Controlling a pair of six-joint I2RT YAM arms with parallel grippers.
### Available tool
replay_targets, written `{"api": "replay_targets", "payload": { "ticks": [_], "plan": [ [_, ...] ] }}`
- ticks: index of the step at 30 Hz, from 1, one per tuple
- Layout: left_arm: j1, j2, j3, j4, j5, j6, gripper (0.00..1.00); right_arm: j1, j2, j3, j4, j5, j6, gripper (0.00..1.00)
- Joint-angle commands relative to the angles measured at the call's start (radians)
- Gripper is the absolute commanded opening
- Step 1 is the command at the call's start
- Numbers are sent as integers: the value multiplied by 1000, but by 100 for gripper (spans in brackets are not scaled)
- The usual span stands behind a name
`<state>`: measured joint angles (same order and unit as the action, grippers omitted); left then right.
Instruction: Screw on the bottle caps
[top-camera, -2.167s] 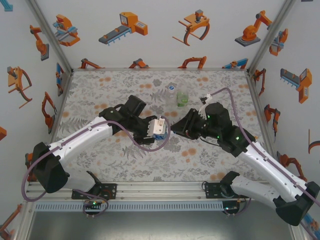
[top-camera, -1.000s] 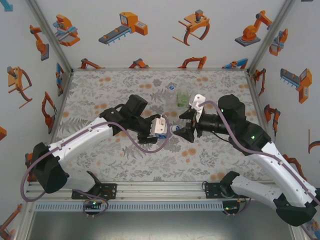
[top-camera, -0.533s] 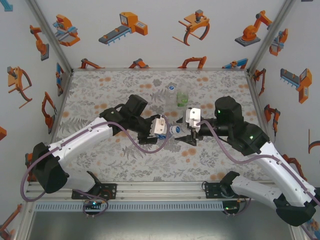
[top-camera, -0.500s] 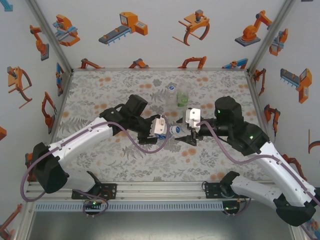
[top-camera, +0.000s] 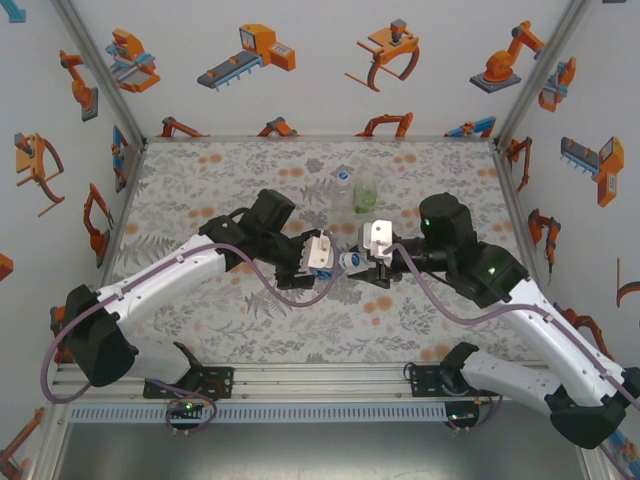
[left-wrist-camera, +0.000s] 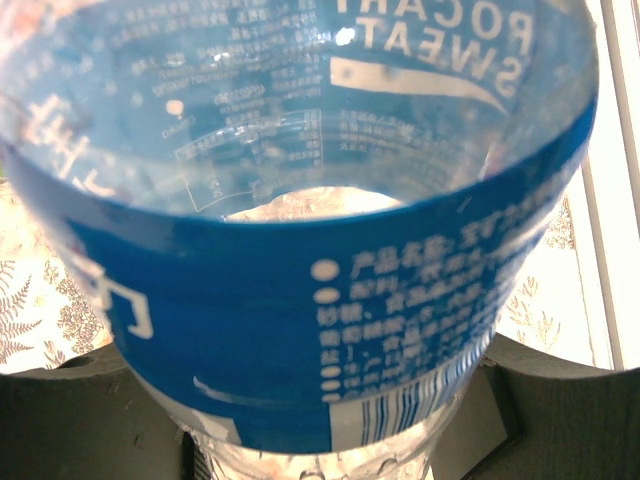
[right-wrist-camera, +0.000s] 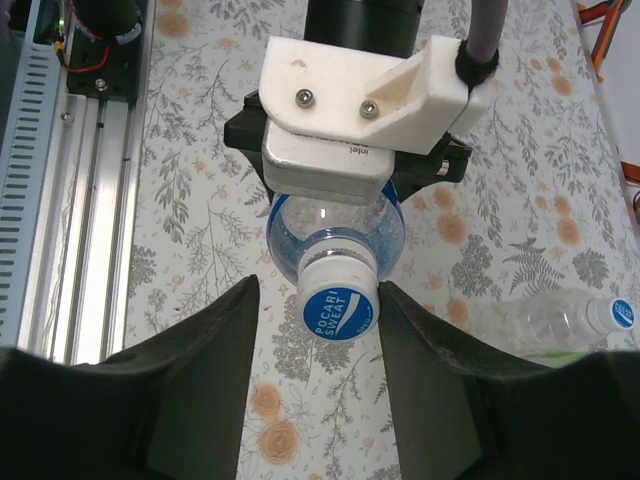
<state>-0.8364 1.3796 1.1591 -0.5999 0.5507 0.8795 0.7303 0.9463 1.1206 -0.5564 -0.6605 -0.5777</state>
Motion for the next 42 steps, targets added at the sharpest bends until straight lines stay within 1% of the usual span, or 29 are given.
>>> {"api": "replay_targets", "payload": {
  "ticks": [1, 3, 5, 7, 10, 13, 14, 15, 18, 21, 23, 25, 26, 28, 30, 31, 33, 34, 37, 39, 40, 42],
  "plan": [
    [-1, -13, 31, -15, 37, 21, 0, 4, 2, -8, 43, -2, -16, 43],
    [-2, -14, 31, -15, 37, 19, 0, 4, 2, -12, 52, 5, -7, 37],
    [-3, -14, 30, -15, 36, 19, 0, 4, 4, -21, 67, 23, 38, 31],
    [-3, -14, 30, -15, 35, 19, 0, 4, 7, -27, 87, 42, 124, 25],
    [-3, -13, 30, -13, 33, 19, 0, 4, 17, -28, 115, 63, 327, 16],
    [-4, -14, 28, -11, 34, 19, 0, 4, 25, -36, 167, 127, 630, 7],
    [-4, -13, 28, -9, 34, 19, 0, 4, 25, -37, 173, 170, 743, 2],
    [-4, -12, 28, -7, 32, 17, 0, 4, 28, -39, 175, 221, 854, 0],
    [-4, -12, 24, -1, 30, 15, 0, 4, 27, -64, 173, 348, 1176, 0],
    [-3, -13, 20, 7, 21, 13, 0, 4, 26, -91, 143, 418, 1444, 0],
    [-4, -13, 16, 14, 15, 13, 0, 4, 30, -92, 81, 463, 1584, 0],
    [-4, -13, 13, 20, 12, 11, 0, 4, 38, -85, 34, 488, 1671, 0],
    [-3, -13, 13, 21, 14, 11, 0, 4, 42, -85, 26, 488, 1700, 0],
    [-3, -11, 14, 20, 17, 9, 0, 4, 51, -90, 43, 475, 1737, 4],
    [-4, -7, 16, 22, 24, 7, 0, 4, 65, -89, 74, 443, 1742, 9],
    [-4, -7, 17, 22, 27, 7, 0, 4, 69, -82, 72, 437, 1738, 12],
    [-4, -6, 18, 22, 30, 4, 0, 4, 69, -63, 63, 439, 1707, 26],
    [-4, -4, 18, 22, 32, 5, 0, 4, 65, -54, 56, 446, 1687, 31],
    [-4, -4, 17, 22, 34, 4, 0, 1, 38, -14, 28, 485, 1567, 49],
    [-4, -5, 19, 22, 37, 3, 0, 1, 9, 10, 21, 518, 1445, 61],
    [-4, -5, 19, 22, 37, 3, 0, 1, -5, 18, 24, 526, 1384, 64],
    [-4, -5, 19, 22, 38, 2, 0, 1, -30, 31, 37, 507, 1212, 64]
  ]
}}
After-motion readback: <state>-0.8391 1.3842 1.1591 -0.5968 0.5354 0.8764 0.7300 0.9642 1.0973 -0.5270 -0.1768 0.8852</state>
